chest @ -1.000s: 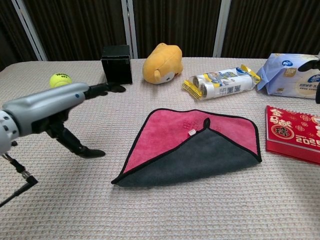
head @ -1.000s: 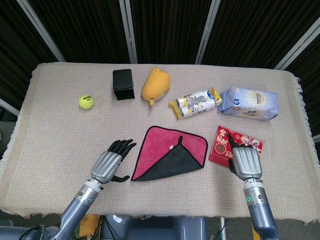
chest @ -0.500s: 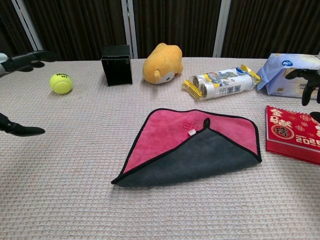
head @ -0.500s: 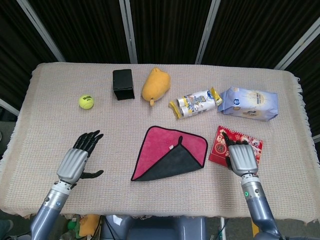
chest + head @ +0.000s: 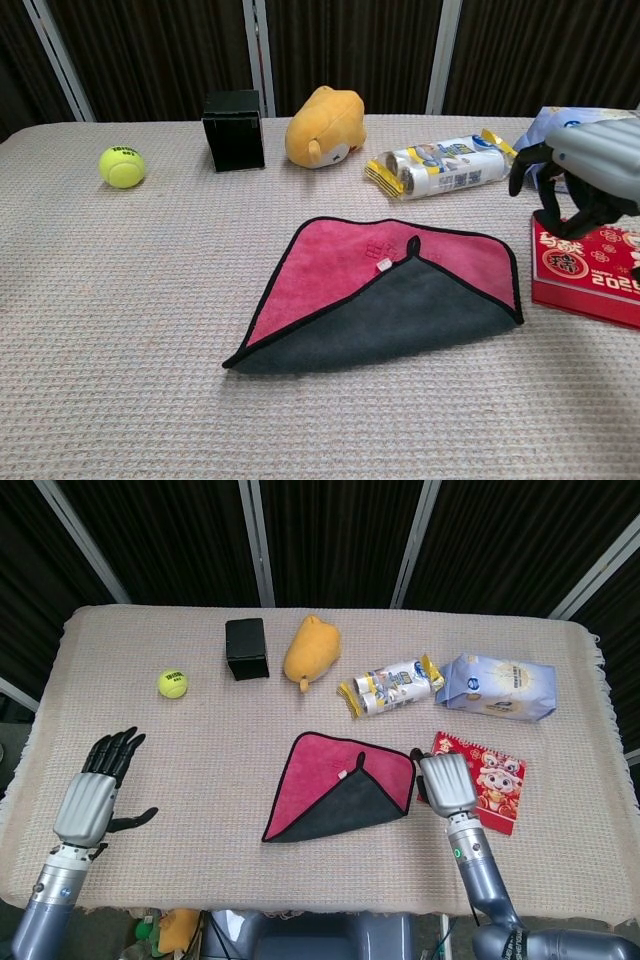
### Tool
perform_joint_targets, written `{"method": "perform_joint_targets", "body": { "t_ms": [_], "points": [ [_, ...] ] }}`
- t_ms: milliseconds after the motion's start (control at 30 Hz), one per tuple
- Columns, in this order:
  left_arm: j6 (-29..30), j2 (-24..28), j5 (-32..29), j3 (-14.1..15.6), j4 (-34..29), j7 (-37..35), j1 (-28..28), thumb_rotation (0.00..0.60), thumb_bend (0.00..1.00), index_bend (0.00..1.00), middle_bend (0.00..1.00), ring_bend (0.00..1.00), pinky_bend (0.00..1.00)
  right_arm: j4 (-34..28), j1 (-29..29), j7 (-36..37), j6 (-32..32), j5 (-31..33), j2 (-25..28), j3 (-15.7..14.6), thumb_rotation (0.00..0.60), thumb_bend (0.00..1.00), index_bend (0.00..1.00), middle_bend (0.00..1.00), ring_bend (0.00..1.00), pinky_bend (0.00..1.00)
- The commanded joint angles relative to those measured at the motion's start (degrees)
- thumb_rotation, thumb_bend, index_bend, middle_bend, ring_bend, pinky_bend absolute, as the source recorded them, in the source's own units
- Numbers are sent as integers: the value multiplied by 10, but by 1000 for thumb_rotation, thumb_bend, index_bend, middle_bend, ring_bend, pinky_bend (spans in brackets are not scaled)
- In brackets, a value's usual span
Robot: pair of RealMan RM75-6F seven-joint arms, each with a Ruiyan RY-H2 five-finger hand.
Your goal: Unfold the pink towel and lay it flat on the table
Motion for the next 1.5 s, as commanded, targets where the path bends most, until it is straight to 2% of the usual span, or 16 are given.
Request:
{"method": "perform_joint_targets", "body": {
  "t_ms": [33,167,433,600,733,1100,1500],
  "points": [
    [2,15,-4,-6,1,-19,10,600,48,0,0,0,0,25,9,1,-7,0,-26,9,600,508,467,893,925,740],
    [-4,19,-11,-15,2,-31,15,600,48,0,0,0,0,51,20,6,-19,10,-60,20,600,508,503,949,978,784],
    [-17,10,-9,-24,6,-23,17,600,48,0,0,0,0,98,46,-19,-45,27,-114,29,600,508,505,966,992,795],
    [-28,4,-9,-27,9,-16,18,600,48,0,0,0,0,127,59,-21,-66,52,-143,41,600,508,484,971,998,795],
    [-29,3,-7,-29,10,-12,21,600,48,0,0,0,0,147,68,-22,-80,67,-159,47,600,508,429,971,997,795],
    [-33,5,-4,-35,11,-9,30,600,48,0,0,0,0,171,86,-34,-105,110,-183,58,600,508,262,971,997,795],
    [-44,4,-4,-40,12,-9,33,600,48,0,0,0,0,188,95,-68,-97,142,-184,59,600,508,249,971,997,795]
  ]
}}
